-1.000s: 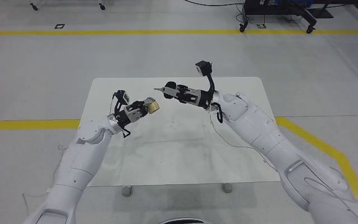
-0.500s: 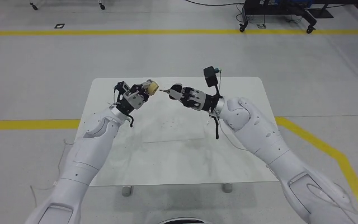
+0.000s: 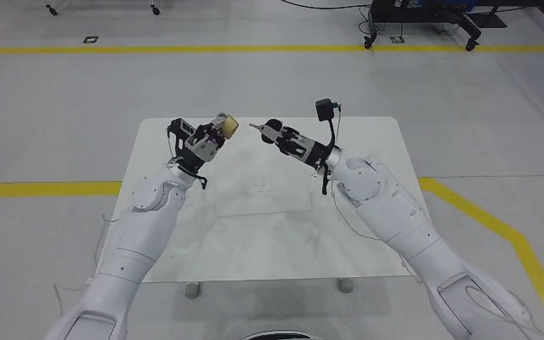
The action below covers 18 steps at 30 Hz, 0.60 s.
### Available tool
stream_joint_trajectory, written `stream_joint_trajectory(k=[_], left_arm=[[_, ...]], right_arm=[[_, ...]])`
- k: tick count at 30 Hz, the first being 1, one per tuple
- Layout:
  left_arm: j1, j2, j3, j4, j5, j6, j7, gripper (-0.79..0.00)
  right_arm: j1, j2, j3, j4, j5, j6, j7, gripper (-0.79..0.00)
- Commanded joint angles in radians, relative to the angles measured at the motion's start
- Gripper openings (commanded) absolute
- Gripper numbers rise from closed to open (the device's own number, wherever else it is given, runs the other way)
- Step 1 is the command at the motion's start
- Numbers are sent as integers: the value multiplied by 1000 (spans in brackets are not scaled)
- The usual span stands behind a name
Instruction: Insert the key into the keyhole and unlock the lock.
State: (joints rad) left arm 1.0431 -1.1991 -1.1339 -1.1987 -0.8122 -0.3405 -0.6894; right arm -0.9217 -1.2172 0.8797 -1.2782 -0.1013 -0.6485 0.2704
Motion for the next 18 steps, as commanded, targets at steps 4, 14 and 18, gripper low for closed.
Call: stream_joint_trajectory(k=[4, 14, 18], left_arm=[[-1, 0, 1, 2, 5, 4, -2, -785], [24, -13, 18, -28, 72, -55, 76, -785], [24, -19, 18, -28, 90, -72, 105, -785]], right_arm=[[0, 0, 0, 0, -2, -1, -2, -785], [-18, -3, -11, -25, 54, 66, 94, -785], [-11, 1, 7, -20, 138, 85, 210, -785]])
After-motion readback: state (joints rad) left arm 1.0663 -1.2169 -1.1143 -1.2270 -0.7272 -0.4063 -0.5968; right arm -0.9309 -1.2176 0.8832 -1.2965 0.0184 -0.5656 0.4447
